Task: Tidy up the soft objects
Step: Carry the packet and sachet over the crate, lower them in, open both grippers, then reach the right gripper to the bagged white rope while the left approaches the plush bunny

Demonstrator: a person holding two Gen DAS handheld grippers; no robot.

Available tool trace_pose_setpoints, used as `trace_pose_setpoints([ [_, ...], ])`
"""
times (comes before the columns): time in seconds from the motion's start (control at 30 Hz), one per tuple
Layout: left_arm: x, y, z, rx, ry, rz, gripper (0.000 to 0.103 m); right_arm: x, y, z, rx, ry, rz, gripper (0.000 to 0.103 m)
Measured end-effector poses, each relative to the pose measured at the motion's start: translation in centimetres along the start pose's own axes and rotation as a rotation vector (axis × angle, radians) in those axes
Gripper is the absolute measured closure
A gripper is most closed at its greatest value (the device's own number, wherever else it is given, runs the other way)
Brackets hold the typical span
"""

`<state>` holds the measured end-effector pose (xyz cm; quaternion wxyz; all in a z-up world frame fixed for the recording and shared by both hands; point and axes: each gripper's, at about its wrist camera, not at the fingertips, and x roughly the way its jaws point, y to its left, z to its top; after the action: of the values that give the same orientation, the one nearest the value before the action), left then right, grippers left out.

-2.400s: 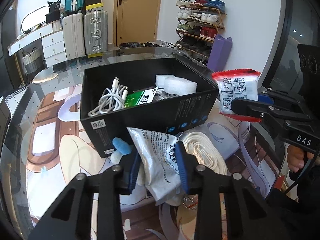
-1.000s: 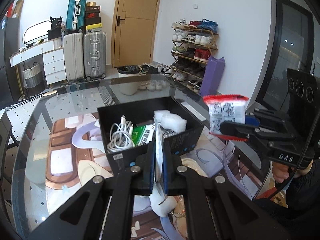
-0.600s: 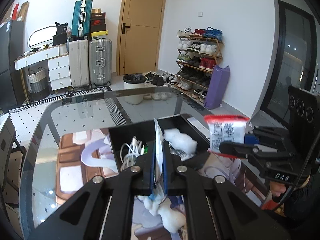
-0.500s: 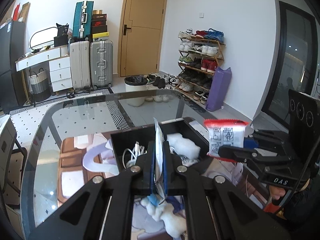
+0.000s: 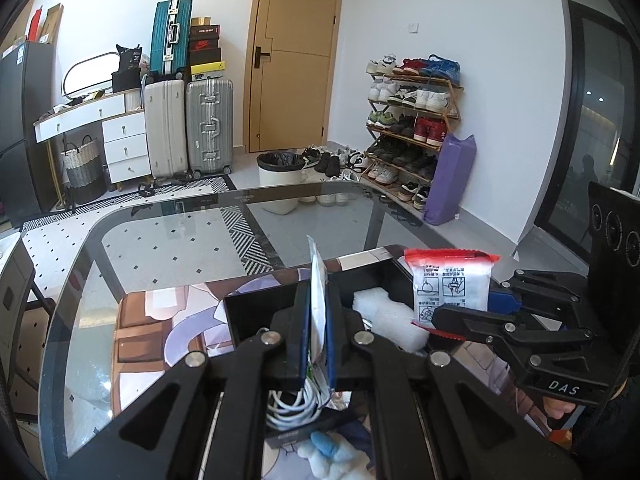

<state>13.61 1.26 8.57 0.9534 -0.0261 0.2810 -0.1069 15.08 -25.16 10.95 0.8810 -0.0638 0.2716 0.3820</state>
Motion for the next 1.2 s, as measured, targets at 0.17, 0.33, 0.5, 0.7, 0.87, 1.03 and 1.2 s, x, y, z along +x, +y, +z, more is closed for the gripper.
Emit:
trace_pose_setpoints([
  [0.17,1.2,0.1,0.1,0.000,0.014,0.007,0.099,1.4,-0.3,0.5,-0.011,0.013,-0.022,0.083],
  [0.33,1.9,0.1,0.0,0.009,0.027,0.019,0.097,1.7,0.1,0.4,-0.052,0.023,-0.073,0.074],
  [0.5,1.9,-0.3,-0.2,0.029,0.033,0.022,0.089,1.1,-0.2,-0.1,-0.051,0.037,-0.094,0.070],
  [0.7,1.1,-0.3,-0.7,0.029,0.029,0.027,0.060,-0.3,0.1,-1.1,-0.062,0.032,-0.101,0.052],
  [0.87,0.4,-0.7,-1.1,0.056,0.033,0.066,0.057,-0.9,0.4,-1.8,-0.065,0.038,-0.103,0.018],
  [1.03,-0.4,-0.7,-2.3,0.063,0.043,0.087,0.051,-1.4,0.5,-2.1,-0.055,0.032,-0.122,0.002],
  [1.2,-1.3,-0.4,-3.8,0.052,0.049,0.114,0.025,-1.5,0.6,-2.2,-0.037,0.045,-0.115,0.001],
])
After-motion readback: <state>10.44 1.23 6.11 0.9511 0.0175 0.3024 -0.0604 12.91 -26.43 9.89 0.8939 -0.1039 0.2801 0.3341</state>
